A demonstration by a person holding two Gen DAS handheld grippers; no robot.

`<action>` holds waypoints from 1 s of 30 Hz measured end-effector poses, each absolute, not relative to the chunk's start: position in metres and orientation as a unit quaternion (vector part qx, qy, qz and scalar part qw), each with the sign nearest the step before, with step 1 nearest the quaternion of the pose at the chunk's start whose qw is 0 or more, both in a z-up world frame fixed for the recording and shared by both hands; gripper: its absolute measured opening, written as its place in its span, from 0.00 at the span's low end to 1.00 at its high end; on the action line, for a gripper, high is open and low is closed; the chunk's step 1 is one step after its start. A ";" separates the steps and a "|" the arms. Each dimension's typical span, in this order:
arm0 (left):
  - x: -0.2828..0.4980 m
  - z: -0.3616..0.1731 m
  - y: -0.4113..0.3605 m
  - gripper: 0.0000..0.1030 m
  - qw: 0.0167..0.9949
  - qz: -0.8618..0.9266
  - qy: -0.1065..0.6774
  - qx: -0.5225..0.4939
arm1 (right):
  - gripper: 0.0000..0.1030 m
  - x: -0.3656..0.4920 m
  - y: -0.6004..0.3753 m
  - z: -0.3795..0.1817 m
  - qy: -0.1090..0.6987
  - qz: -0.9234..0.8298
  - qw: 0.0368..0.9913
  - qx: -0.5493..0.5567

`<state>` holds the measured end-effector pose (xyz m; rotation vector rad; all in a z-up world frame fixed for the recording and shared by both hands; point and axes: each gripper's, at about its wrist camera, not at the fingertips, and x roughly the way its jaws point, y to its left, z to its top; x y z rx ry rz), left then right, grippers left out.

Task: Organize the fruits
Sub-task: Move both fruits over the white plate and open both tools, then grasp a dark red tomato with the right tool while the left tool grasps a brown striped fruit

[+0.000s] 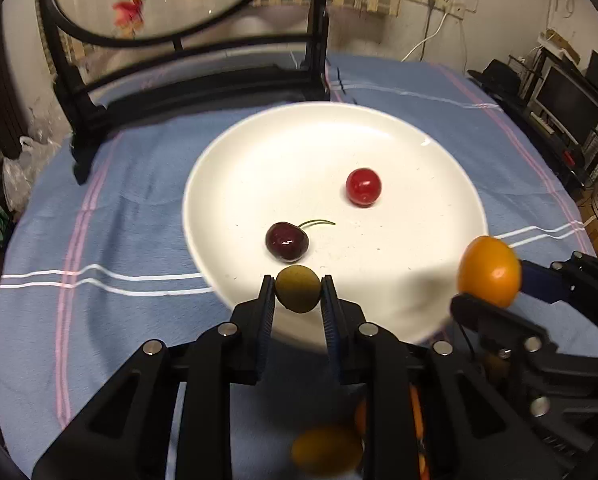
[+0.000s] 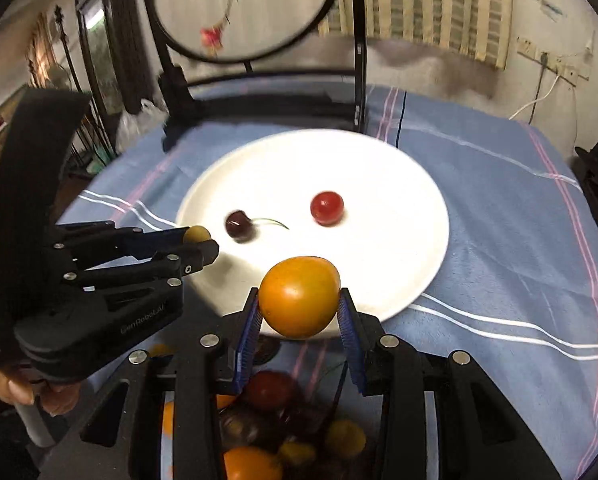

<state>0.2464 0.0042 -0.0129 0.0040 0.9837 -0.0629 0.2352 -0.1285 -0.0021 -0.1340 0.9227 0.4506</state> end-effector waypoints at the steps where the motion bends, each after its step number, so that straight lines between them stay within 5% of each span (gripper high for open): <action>1: 0.252 -0.018 0.004 0.22 0.877 -0.030 0.480 -0.003 | 0.38 0.242 -0.127 -0.008 0.451 0.212 0.865 -0.066; 3: 0.258 -0.023 0.005 0.25 0.873 -0.023 0.488 -0.007 | 0.39 0.250 -0.126 -0.015 0.472 0.207 0.854 -0.065; 7: 0.254 -0.018 0.007 0.54 0.879 -0.010 0.477 -0.017 | 0.52 0.241 -0.133 -0.008 0.463 0.209 0.859 -0.060; 16: 0.187 0.012 0.011 0.78 0.898 -0.012 0.440 -0.013 | 0.60 0.180 -0.171 0.018 0.425 0.216 0.879 -0.017; 30: 0.073 -0.024 0.035 0.84 0.891 -0.011 0.451 -0.045 | 0.63 0.047 -0.217 -0.009 0.428 0.193 0.883 -0.022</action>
